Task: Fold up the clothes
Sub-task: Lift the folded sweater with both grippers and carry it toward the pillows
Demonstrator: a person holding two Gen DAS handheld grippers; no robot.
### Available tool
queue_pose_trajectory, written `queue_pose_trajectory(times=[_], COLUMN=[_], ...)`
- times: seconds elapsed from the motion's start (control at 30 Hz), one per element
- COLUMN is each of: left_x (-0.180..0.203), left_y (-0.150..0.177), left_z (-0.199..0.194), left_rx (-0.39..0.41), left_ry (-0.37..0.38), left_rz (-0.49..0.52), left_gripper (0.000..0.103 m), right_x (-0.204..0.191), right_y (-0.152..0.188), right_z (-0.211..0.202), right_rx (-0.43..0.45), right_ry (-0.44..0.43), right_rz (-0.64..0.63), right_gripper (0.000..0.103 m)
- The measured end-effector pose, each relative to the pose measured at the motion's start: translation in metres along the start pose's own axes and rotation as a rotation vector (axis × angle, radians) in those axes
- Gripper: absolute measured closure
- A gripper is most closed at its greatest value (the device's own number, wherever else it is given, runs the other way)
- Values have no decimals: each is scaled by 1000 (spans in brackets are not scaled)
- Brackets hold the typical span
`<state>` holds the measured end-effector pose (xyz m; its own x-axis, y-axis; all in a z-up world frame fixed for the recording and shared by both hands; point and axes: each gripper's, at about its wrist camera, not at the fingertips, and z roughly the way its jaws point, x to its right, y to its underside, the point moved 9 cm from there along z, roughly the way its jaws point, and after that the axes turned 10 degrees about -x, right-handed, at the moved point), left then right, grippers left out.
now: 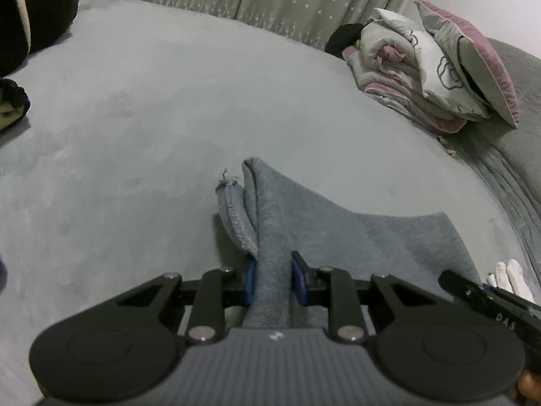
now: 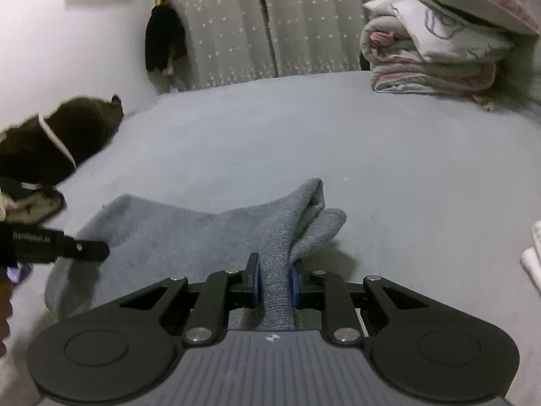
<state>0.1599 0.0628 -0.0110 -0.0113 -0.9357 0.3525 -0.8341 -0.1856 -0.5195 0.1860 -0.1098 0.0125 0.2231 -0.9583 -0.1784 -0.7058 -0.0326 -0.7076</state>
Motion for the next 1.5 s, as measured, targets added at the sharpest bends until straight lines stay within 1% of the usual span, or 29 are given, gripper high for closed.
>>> queue_pose_trajectory(times=[0.27, 0.4, 0.5, 0.63, 0.8, 0.9, 0.93, 1.0, 1.13, 1.2, 1.27, 1.33, 1.4, 1.5], left_x=[11, 27, 42, 67, 105, 142, 155, 188, 258, 294, 333, 367, 400, 448], left_y=[-5, -9, -9, -5, -3, -4, -4, -4, -13, -18, -17, -16, -13, -10], left_z=[-17, -24, -25, -25, -20, -16, -15, -12, 0, 8, 16, 28, 48, 79], left_rx=[32, 50, 53, 70, 74, 68, 66, 68, 95, 103, 116, 123, 106, 80], left_ry=[9, 34, 46, 50, 78, 124, 141, 169, 204, 225, 247, 250, 241, 226], left_rz=[24, 43, 69, 131, 192, 223, 236, 286, 348, 370, 416, 465, 507, 568], left_gripper=[83, 83, 84, 84, 84, 85, 85, 85, 85, 85, 85, 85, 85, 85], right_x=[-5, 2, 15, 34, 66, 90, 99, 116, 158, 178, 193, 207, 224, 237], right_y=[-5, -9, -13, -15, 4, 17, 21, 28, 43, 48, 52, 58, 67, 83], right_z=[-14, -29, -42, -65, -97, -123, -132, -150, -183, -205, -227, -244, -255, -261], right_rx=[44, 76, 95, 117, 133, 163, 178, 207, 262, 307, 354, 385, 402, 393], right_ry=[6, 13, 19, 28, 49, 69, 87, 123, 184, 228, 294, 341, 363, 378], right_rz=[-46, -36, -1, 49, 110, 145, 154, 171, 256, 300, 330, 388, 479, 599], right_gripper=[86, 86, 87, 87, 87, 87, 87, 87, 87, 87, 87, 87, 87, 87])
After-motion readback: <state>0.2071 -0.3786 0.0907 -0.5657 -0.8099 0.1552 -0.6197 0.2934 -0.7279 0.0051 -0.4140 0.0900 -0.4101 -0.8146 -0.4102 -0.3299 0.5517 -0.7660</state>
